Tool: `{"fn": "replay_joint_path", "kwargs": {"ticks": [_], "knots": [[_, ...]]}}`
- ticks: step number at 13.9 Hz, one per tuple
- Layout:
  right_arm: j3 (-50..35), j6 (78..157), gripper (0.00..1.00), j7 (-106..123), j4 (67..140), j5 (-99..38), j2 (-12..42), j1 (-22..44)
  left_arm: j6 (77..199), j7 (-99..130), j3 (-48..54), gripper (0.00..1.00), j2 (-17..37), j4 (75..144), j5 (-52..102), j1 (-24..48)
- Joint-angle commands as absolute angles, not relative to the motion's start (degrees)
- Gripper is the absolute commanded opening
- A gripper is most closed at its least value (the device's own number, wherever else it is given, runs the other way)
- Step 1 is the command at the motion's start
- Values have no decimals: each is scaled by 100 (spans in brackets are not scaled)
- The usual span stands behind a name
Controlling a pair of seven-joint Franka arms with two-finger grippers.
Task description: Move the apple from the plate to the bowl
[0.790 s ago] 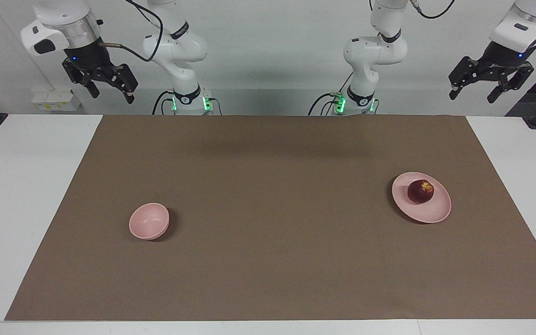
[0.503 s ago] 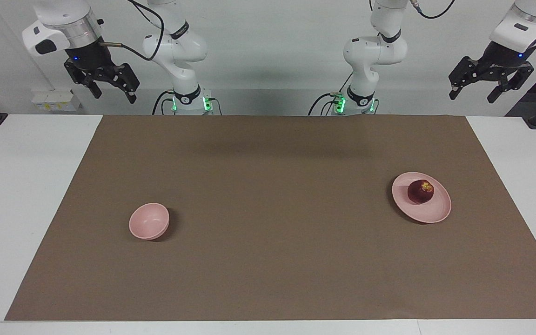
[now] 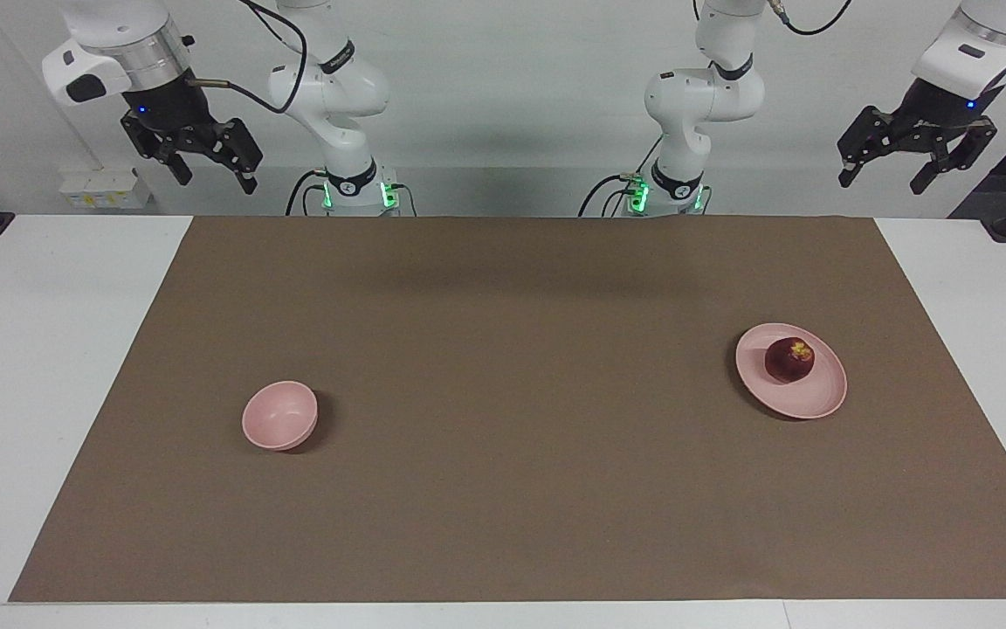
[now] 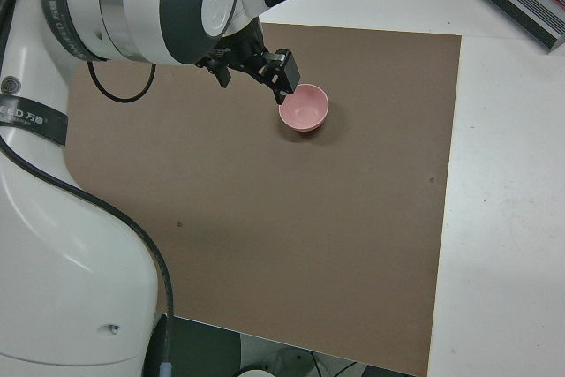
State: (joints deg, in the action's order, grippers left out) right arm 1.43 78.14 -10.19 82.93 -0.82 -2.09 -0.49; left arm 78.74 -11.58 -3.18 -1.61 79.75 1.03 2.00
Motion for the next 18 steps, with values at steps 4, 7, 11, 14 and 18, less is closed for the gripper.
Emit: {"fn": "replay_joint_path", "kwargs": {"ticks": [4, 7, 11, 14, 18], "knots": [[132, 7761, 100, -932, 8358, -211, -281, -158, 8347, -1204, -360, 100, -325, 8288, 44, 290], [123, 7761, 100, -940, 8358, -211, -281, -158, 8840, -1230, -360, 100, -299, 8612, 44, 281], [132, 7770, 100, -940, 8358, -211, -281, -158, 9876, -1239, -360, 100, -255, 9376, 44, 229], [132, 7787, 100, -940, 8358, -211, -281, -158, 10650, -1222, -378, 100, -211, 10069, 53, 141], [132, 7796, 100, -940, 8358, -211, -281, -158, 11564, -1257, -378, 100, -281, 11159, 53, -8]]}}
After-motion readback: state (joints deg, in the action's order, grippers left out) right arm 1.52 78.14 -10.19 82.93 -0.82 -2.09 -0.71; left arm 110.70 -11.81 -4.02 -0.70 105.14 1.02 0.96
